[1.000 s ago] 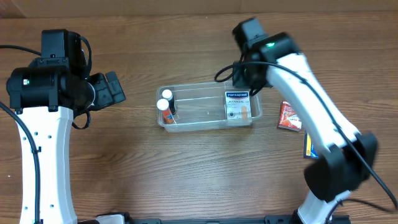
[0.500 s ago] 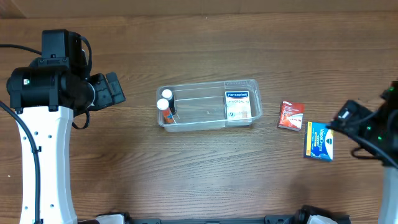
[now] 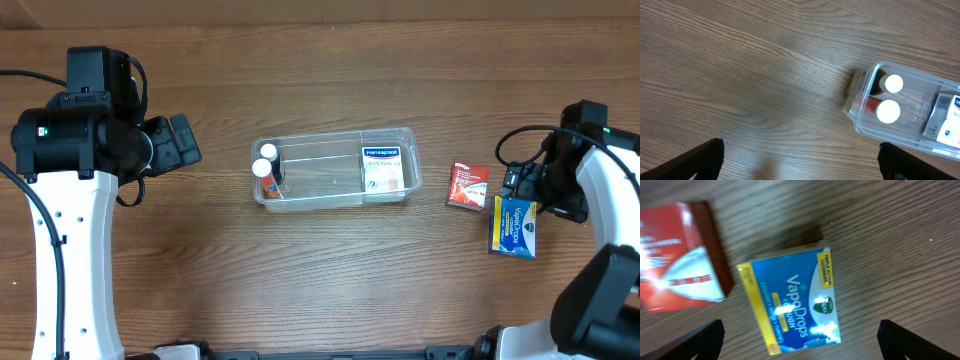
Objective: Pack container
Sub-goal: 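Reach right gripper to the blue VapoDrops box and grasp it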
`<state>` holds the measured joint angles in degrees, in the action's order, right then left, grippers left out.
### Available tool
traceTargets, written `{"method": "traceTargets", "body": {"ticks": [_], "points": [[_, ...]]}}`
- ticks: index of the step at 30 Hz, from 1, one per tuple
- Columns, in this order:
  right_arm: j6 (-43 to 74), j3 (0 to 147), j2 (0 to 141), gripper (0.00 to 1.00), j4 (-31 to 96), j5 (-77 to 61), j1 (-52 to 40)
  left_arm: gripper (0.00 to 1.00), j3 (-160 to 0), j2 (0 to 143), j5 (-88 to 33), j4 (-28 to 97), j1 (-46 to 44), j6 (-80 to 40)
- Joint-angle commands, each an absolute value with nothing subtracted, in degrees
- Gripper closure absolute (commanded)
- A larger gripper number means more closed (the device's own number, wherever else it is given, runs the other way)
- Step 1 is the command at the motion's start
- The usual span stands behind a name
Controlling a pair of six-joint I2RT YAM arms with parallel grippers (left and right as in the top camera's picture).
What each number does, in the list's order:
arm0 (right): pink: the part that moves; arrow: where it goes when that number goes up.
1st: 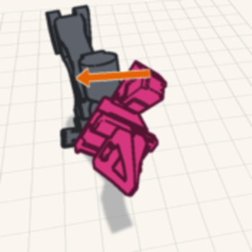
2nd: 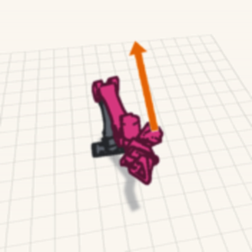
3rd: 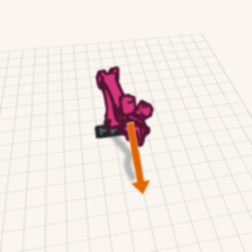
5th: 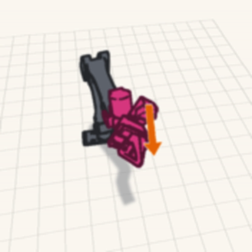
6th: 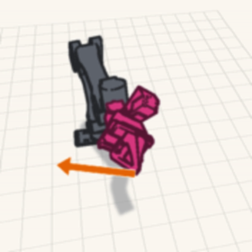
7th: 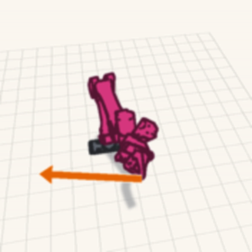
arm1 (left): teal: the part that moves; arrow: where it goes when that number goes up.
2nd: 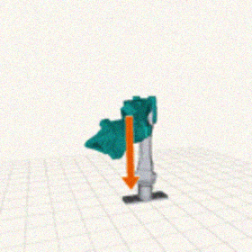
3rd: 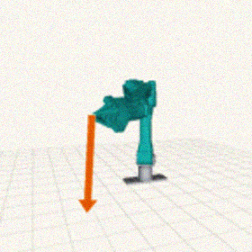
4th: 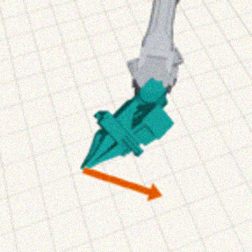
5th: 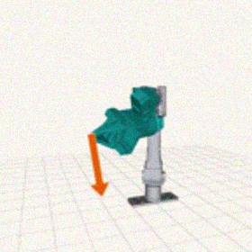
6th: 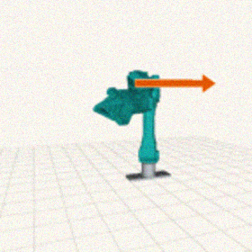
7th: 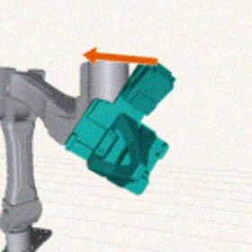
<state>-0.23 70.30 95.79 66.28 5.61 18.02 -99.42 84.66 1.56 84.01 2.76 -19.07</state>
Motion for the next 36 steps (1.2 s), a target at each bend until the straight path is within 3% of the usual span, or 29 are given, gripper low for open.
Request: {"method": "traceTargets", "body": {"ticks": [1,11,21,27,36], "points": [[-2.0,70.0,99.2,0.00,65.8,8.1,18.6,0.00,-99.4,84.9,1.9,83.5,3.0,-18.0],[-8.2,57.3,100.8,0.00,54.0,2.2,18.6,0.00,-99.4,84.9,1.9,83.1,3.0,-18.0],[-8.2,57.8,101.0,0.00,53.9,5.9,18.6,0.00,-99.4,84.9,1.9,83.1,3.0,-18.0],[-5.8,66.1,94.9,0.00,55.4,10.5,18.6,0.00,-99.4,84.9,1.9,83.2,3.0,-17.8],[-8.5,60.0,94.3,0.00,52.6,2.6,22.3,0.00,-99.4,84.9,1.9,83.7,3.0,-17.8]]}}
